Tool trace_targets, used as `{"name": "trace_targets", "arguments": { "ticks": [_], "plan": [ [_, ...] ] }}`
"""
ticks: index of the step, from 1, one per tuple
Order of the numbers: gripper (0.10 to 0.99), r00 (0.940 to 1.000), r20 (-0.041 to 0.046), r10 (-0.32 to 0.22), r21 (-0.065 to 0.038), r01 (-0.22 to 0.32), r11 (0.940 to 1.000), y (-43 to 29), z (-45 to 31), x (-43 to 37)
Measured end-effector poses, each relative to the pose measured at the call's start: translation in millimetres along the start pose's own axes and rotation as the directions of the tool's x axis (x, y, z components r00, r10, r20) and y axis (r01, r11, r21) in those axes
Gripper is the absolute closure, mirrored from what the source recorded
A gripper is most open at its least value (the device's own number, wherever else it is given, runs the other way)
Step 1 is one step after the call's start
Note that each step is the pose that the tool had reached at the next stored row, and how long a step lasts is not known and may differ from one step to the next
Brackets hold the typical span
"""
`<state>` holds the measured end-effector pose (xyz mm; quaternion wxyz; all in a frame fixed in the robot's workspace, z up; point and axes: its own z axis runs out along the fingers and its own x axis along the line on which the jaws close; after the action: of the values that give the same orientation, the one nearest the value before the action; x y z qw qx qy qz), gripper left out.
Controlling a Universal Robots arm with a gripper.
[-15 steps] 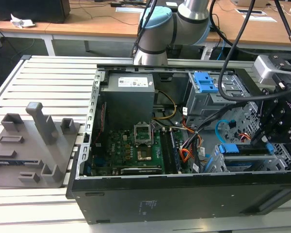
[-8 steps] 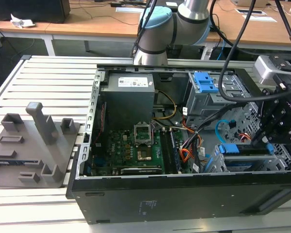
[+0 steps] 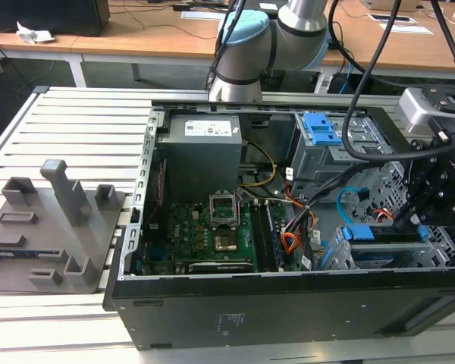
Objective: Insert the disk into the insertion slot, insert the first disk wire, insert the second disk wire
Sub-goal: 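Insert the first disk wire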
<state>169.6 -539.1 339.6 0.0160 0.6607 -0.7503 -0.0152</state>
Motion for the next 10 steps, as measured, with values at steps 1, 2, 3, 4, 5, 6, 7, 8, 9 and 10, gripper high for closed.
{"name": "trace_targets", "arguments": {
  "ticks": [1,2,3,4,5,6,7,8,9,10],
  "plan": [
    [0.918,1.0,0.0005,-0.002,0.0,0.002,1.0,0.0,0.2,0.0],
    [0.918,1.0,0.0004,-0.004,0.0,0.004,1.0,-0.1,0.3,-0.1],
    [0.918,1.0,0.0015,-0.004,0.0,0.004,1.0,-0.2,0.3,-0.1],
    [0.918,1.0,0.0001,-0.004,0.0,0.004,1.0,0.0,-1.9,-0.1],
    [0.918,1.0,0.0005,-0.004,0.0,0.004,1.0,0.0,-1.8,-0.1],
    [0.918,1.0,0.0004,-0.004,0.0,0.004,1.0,0.0,-1.7,-0.1],
    [0.918,1.0,0.0003,-0.004,0.0,0.004,1.0,0.0,-1.2,-0.1],
    [0.918,1.0,0.0008,-0.004,0.0,0.004,1.0,-0.2,0.4,-0.1],
    [0.918,1.0,0.0013,-0.004,0.0,0.004,1.0,-0.3,1.7,-0.1],
    [0.918,1.0,0.0003,-0.004,0.0,0.004,1.0,-0.3,2.5,0.0]
  ]
}}
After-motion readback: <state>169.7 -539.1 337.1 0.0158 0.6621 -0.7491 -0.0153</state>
